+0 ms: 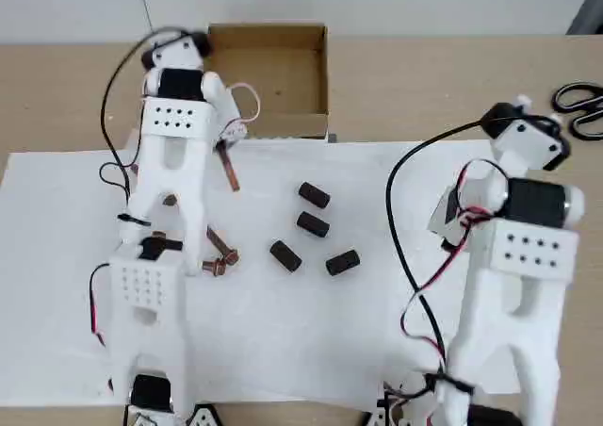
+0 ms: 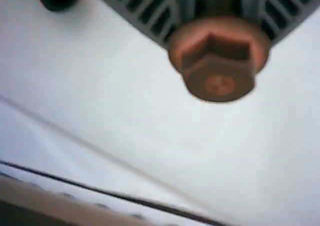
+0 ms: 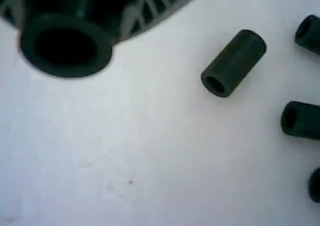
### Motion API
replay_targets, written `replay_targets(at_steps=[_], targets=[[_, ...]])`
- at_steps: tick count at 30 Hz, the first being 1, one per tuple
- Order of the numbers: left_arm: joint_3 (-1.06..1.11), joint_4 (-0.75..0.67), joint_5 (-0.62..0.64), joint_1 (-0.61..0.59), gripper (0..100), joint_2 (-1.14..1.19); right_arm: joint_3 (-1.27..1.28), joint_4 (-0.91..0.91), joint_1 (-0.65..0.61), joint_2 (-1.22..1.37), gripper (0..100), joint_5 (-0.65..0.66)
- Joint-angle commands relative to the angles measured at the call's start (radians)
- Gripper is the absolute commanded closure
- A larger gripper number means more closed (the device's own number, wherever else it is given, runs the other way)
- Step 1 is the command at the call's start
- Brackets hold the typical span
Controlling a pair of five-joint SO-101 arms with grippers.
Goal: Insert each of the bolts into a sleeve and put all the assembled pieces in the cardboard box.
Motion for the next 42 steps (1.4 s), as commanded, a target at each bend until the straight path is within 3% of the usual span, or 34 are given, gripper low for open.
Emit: replay_targets(at_steps=[1,10,17,26,36,42], targets=[[0.050,0.031,-0.074,0.046,100,-0.252,-0.049,0.016,-0.053,-0.114,99.5,0.054],[0.410,0.029,-0.287,0.075,100,-0.721,-0.031,0.021,-0.194,-0.354,99.5,0.244],[0.814,0.002,-0.410,0.147,100,-1.126,0.167,0.007,-0.249,-0.526,99.5,0.365],[1.297,-0.377,-0.276,0.153,100,-1.620,0.387,-0.219,-0.450,-0.661,99.5,0.295],[1.742,-0.597,-0.084,0.147,99,-2.073,0.671,-0.544,-0.731,-0.803,99.5,0.288],[1.933,-0.637,-0.060,0.146,99,-2.308,0.784,-0.676,-0.837,-0.832,99.6,0.288]])
